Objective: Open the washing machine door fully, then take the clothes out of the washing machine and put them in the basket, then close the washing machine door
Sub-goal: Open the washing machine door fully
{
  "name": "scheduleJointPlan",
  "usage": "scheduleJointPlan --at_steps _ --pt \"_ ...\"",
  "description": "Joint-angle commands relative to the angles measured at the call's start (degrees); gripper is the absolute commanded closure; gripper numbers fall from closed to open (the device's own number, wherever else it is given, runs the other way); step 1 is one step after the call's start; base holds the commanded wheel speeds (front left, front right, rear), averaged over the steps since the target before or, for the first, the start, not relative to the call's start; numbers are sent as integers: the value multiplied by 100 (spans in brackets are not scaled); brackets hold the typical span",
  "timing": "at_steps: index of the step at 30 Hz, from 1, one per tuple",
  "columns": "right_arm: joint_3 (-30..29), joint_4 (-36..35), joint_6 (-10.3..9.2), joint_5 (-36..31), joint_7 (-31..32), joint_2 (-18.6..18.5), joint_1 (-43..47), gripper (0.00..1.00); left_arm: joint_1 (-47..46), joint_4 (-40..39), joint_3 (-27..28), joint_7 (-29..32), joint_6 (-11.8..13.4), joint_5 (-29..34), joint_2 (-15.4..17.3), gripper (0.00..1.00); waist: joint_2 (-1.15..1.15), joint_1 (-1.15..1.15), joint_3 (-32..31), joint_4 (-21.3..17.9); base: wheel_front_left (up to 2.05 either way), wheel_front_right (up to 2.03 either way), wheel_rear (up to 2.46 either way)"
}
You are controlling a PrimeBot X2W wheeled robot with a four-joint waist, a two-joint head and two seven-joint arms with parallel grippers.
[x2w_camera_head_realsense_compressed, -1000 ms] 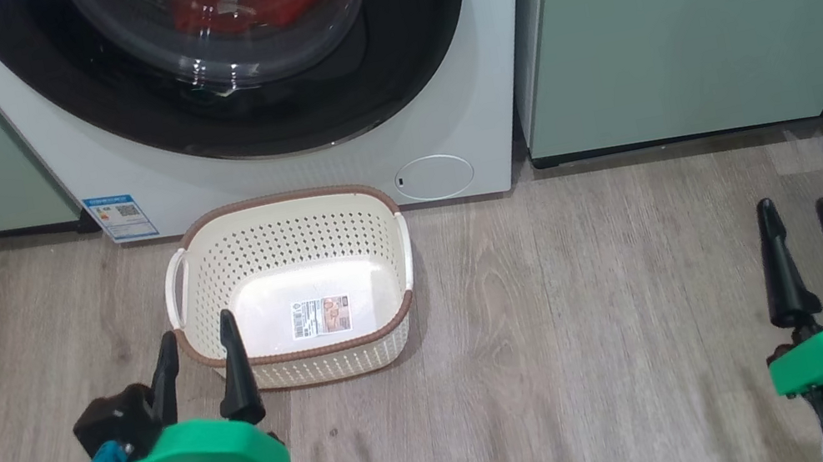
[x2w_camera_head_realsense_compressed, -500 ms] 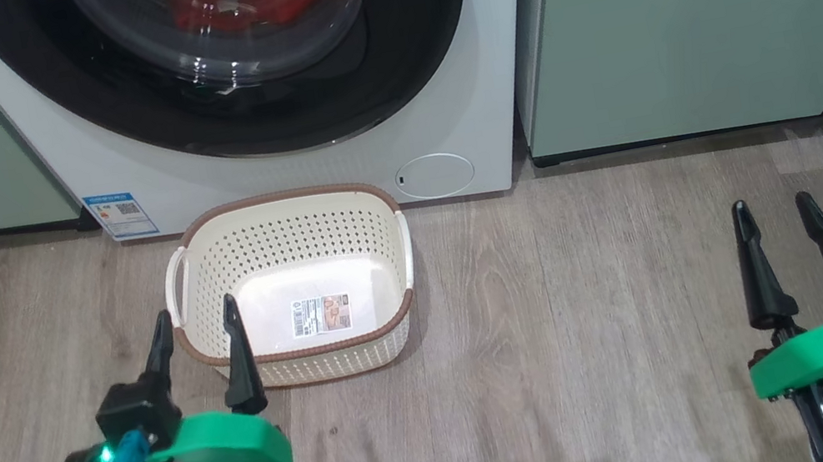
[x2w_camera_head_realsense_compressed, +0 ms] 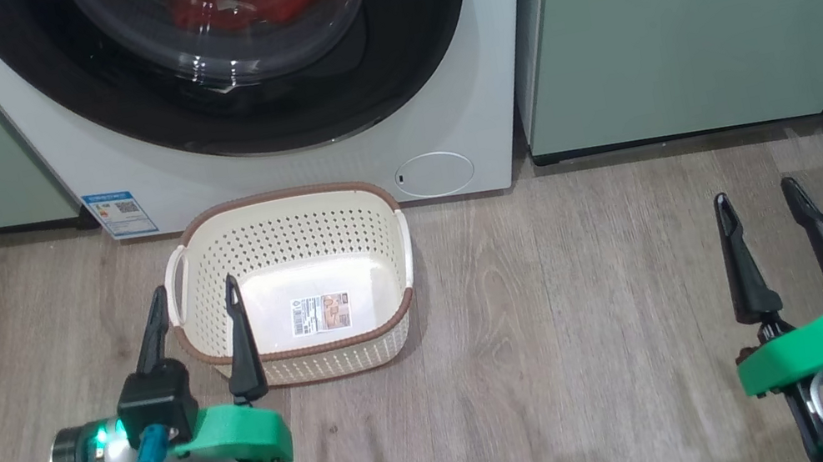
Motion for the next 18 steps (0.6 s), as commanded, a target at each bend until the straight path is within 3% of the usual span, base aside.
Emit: scheduleJointPlan --at_steps 1,18 --pt "160 -218 -4 -184 -104 -80 -239 0 -327 -173 229 -111 24 237 23 0 0 0 6 2 0 0 0" --pt "219 25 -4 184 -118 -81 -204 0 -370 173 441 -126 -296 128 -85 0 0 0 -10 26 0 0 0"
